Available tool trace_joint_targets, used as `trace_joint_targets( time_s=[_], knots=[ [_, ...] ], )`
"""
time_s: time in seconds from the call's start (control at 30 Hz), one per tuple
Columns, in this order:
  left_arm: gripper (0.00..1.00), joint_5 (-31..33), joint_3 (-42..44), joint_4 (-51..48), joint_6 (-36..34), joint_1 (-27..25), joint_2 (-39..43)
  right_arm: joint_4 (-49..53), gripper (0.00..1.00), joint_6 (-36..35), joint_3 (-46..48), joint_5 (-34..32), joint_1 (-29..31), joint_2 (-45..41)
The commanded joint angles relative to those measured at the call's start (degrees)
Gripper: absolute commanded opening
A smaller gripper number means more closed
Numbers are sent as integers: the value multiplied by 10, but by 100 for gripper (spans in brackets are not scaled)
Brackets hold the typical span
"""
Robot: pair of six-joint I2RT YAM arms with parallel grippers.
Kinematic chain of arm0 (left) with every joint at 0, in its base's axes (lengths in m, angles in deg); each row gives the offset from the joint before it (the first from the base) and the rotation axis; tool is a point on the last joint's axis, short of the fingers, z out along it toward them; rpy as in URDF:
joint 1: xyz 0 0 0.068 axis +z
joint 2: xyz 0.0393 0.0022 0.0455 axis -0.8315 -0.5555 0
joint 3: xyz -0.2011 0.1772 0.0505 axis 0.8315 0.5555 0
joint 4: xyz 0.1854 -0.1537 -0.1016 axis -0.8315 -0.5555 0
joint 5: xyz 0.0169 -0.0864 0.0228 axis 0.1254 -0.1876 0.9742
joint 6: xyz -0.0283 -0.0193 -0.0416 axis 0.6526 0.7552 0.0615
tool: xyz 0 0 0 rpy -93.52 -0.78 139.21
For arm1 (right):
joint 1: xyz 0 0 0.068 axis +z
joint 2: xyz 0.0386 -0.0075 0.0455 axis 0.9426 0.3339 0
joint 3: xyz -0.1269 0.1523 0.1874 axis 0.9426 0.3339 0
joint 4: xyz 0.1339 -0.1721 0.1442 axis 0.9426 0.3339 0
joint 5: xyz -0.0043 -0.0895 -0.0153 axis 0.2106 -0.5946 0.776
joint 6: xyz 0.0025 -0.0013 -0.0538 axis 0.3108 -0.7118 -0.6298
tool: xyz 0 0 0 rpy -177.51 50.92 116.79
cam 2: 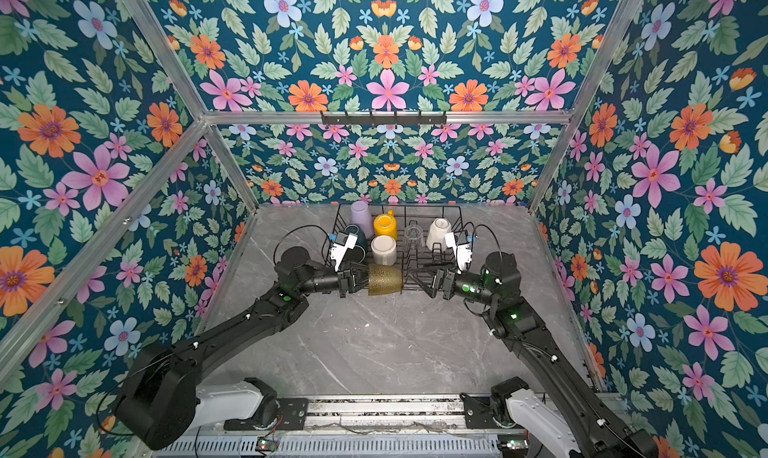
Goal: Load the cups into the dish rack
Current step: 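Lift the olive cup toward the right gripper while the right gripper approaches, then grasp the olive cup with the right gripper while the left holds it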
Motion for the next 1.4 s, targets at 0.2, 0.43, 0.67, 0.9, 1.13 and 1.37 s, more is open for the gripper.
trace_joint_targets(
  time_s=[0.2,0.43,0.67,0.9,1.13,1.37],
  knots=[
    [0,-28,4,92,46,1,-14,-107,96,36,-11,78,17,53],
    [0,-32,1,92,47,1,-17,-100,95,16,-31,72,67,86],
    [0,-35,1,93,49,1,-17,-127,90,28,-43,79,90,126],
    [0,-36,3,93,49,1,-15,-132,85,33,-51,86,100,142],
    [0,-38,1,94,50,1,-14,-132,82,34,-51,88,108,151],
    [0,-39,1,97,53,1,-15,-129,69,33,-53,88,111,157]
  ],
)
